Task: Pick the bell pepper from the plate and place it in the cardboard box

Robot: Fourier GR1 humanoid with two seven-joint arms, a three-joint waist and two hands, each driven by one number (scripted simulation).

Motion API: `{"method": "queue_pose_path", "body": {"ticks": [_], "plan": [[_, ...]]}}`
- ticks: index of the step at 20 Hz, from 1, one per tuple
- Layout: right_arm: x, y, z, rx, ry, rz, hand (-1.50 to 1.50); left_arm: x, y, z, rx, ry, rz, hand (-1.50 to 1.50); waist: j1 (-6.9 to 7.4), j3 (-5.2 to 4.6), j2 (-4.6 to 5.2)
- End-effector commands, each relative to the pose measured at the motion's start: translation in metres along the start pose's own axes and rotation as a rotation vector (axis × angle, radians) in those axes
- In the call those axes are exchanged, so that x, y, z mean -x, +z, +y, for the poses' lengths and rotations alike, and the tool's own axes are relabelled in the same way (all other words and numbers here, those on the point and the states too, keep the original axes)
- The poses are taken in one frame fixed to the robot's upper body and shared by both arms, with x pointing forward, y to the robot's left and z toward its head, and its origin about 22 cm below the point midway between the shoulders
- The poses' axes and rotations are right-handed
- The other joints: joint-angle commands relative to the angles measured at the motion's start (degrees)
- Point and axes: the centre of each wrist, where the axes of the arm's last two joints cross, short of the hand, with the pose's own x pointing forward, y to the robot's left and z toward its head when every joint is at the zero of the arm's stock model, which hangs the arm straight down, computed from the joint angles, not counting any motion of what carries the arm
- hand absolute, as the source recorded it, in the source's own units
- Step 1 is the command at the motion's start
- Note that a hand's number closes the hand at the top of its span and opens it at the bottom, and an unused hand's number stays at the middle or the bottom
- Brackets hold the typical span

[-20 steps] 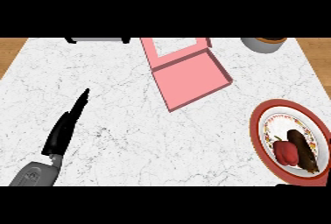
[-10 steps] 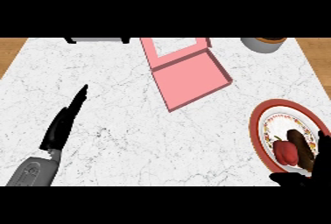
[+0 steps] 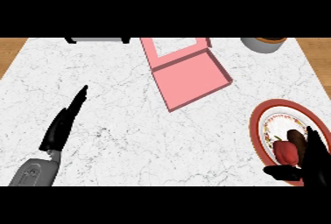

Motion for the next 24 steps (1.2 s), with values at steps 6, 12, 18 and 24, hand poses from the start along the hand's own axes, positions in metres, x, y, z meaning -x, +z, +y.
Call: {"method": "queue_pose_path", "body": {"ticks": [6,12,18,24], "plan": [[-0.002,-0.02,0.015,-0.021,-0.01,0.005,-1.5,-0.005,0.011,0.003,0.008,0.002,0.004,0.0,0.11,0.0,-0.03],[0.009,-0.031,0.027,-0.046,-0.016,-0.014,1.5,-0.003,0.009,-0.007,0.009,-0.001,0.003,0.0,0.04,0.0,-0.01],[0.009,-0.023,0.033,0.149,0.146,-0.099,1.5,-0.01,0.004,0.015,0.004,0.001,-0.012,0.0,0.14,0.0,-0.03],[0.015,-0.014,0.032,0.251,0.142,-0.108,1.5,0.01,0.01,-0.003,0.01,0.015,0.012,0.0,-0.16,-0.02,-0.02]]}}
